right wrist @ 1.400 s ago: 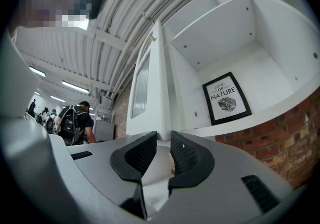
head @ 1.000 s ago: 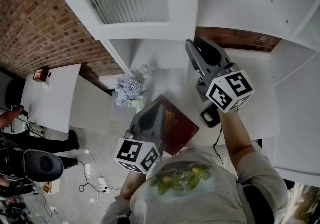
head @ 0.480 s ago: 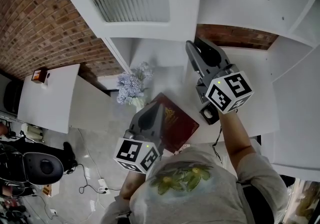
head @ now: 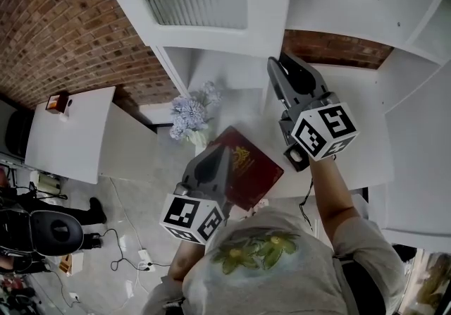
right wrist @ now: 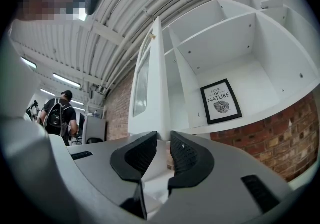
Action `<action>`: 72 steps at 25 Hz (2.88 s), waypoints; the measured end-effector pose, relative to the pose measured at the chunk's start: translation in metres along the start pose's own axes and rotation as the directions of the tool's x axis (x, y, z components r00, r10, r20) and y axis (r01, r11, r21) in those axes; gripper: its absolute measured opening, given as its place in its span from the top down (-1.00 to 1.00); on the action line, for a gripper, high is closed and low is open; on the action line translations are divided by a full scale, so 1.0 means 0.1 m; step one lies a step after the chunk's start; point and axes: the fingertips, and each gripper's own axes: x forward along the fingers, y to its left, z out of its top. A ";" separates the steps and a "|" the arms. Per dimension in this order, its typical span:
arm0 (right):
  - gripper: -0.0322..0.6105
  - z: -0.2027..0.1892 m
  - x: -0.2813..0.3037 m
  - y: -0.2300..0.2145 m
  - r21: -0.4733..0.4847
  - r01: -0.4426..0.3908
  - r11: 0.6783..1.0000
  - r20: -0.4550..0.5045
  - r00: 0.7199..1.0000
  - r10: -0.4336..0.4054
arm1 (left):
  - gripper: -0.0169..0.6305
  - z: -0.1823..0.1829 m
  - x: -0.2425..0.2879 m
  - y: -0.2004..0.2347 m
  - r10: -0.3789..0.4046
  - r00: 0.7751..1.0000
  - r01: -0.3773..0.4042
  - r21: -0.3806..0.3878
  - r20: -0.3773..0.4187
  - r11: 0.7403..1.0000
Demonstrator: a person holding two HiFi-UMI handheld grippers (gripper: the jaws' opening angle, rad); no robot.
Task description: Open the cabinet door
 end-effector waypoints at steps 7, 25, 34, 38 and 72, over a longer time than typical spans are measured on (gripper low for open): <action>0.62 0.00 -0.07 0.10 -0.008 0.019 1.000 -0.001 1.000 -0.019 | 0.92 -0.02 -0.11 -0.01 -0.005 1.000 0.005 0.000 0.000 1.000; 0.63 0.03 -0.21 0.32 -0.048 0.036 0.998 -0.025 0.999 -0.037 | 0.91 -0.03 -0.22 -0.09 -0.015 1.000 0.015 -0.001 0.005 1.000; 0.64 0.03 -0.27 0.41 -0.062 0.050 0.997 -0.041 0.998 -0.053 | 0.92 -0.06 -0.28 -0.09 0.001 1.000 0.000 -0.007 0.009 1.000; 0.64 0.03 -0.29 0.45 -0.077 0.055 0.996 -0.048 0.997 -0.059 | 0.92 -0.07 -0.32 -0.08 0.009 1.000 -0.009 -0.012 0.009 1.000; 0.67 0.06 -0.51 0.97 -0.109 0.031 0.994 -0.058 0.998 -0.038 | 0.92 -0.07 -0.61 -0.01 0.043 0.999 -0.043 -0.022 0.013 0.999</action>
